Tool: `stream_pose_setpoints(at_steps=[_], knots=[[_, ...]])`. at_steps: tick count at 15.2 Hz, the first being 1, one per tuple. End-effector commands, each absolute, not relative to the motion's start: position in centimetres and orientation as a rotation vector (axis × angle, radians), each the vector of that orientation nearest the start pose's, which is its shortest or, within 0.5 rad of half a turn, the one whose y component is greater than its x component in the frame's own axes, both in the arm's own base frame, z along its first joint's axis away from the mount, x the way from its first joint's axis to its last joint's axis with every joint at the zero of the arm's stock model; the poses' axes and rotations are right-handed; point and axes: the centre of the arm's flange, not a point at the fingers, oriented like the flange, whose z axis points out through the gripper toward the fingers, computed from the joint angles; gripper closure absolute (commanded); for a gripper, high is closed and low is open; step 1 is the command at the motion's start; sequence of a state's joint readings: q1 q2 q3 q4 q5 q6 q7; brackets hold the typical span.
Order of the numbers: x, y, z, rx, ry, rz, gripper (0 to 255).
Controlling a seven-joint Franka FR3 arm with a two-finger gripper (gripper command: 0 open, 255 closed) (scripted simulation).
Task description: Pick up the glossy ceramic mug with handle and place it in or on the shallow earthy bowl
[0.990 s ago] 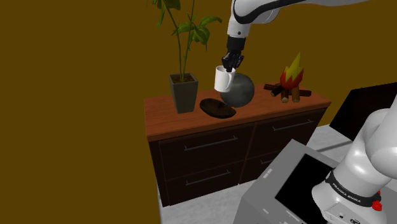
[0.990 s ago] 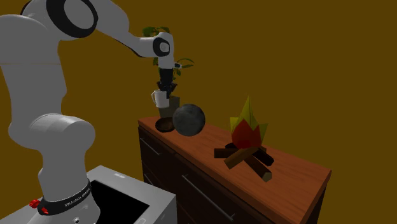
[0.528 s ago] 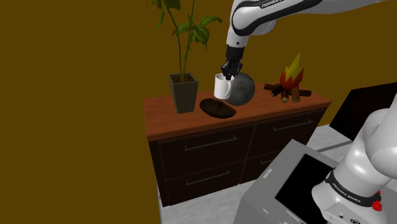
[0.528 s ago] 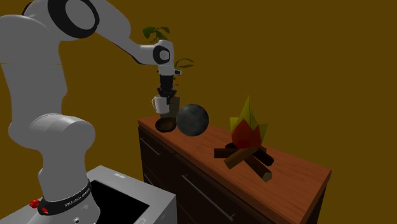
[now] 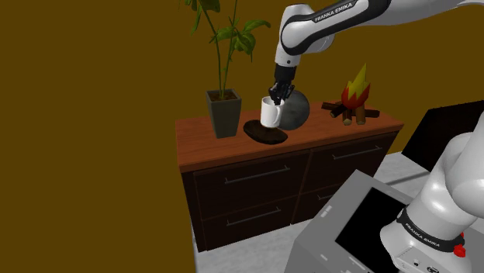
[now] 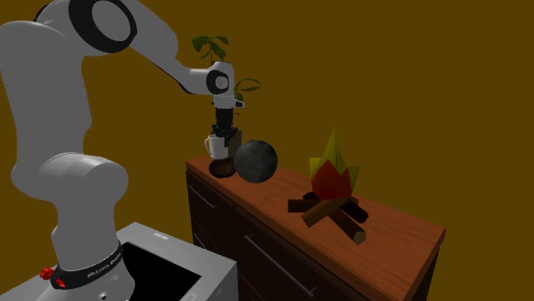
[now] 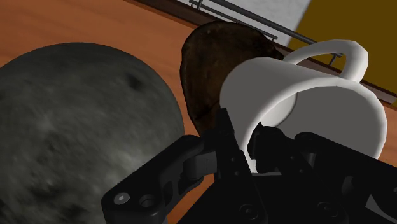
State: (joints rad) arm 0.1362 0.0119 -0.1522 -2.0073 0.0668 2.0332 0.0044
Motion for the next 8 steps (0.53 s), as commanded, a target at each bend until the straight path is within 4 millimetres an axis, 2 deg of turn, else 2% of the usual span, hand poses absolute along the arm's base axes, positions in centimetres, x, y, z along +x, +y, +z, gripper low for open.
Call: stream_pose_setpoints(at_steps=[1, 5, 6, 8], knots=[[55.75, -0.49, 45.00, -3.082, 0.077, -0.023, 255], [55.75, -0.49, 45.00, -3.082, 0.077, -0.023, 255], [55.75, -0.49, 45.00, -3.082, 0.077, -0.023, 0], [55.75, -0.49, 45.00, -3.082, 0.077, -0.023, 0]])
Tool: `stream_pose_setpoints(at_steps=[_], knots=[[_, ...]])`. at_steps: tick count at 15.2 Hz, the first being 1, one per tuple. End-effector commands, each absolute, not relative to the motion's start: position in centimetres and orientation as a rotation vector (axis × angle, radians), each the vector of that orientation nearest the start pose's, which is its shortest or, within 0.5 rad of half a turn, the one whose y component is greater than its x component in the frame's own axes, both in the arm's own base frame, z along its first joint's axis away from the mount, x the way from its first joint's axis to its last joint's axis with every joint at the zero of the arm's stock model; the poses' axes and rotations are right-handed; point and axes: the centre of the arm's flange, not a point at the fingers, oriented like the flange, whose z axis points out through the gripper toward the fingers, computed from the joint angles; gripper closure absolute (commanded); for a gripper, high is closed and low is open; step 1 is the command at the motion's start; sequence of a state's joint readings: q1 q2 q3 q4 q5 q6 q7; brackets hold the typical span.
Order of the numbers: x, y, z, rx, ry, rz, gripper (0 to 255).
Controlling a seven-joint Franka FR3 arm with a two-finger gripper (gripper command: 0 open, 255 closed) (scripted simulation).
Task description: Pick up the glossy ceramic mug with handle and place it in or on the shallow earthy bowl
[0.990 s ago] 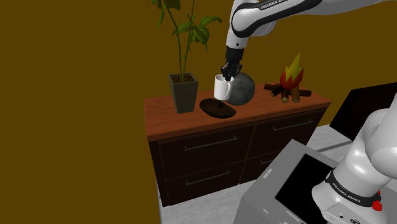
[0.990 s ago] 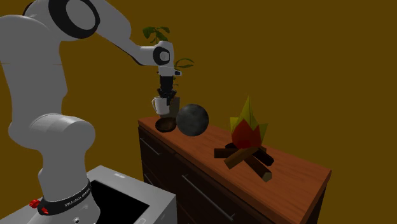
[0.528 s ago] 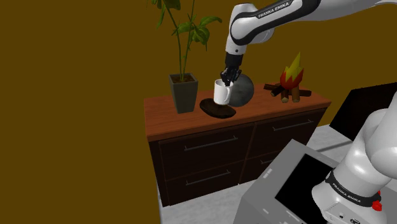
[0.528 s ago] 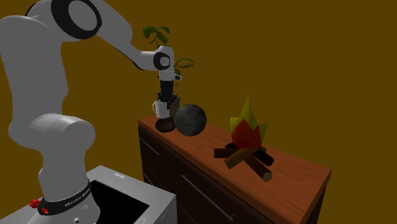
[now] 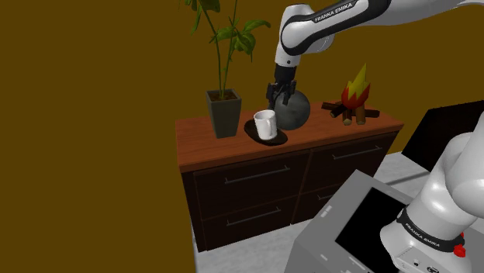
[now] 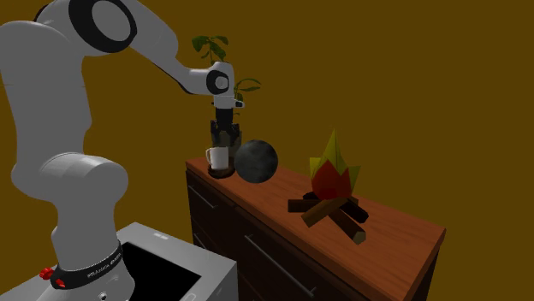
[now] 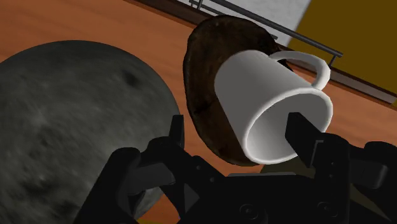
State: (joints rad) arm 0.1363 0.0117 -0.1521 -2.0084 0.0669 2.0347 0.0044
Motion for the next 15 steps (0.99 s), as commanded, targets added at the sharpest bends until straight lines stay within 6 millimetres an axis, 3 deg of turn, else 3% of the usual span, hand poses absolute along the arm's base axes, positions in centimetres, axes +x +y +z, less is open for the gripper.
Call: stream_pose_setpoints(at_steps=[1, 3, 7, 15], knots=[[55.7, -0.5, 45.0, -3.082, 0.077, -0.023, 0], [55.7, -0.5, 45.0, -3.082, 0.077, -0.023, 0], [55.7, -0.8, 50.0, -3.082, 0.077, -0.023, 0], [55.7, -0.8, 50.0, -3.082, 0.077, -0.023, 0]])
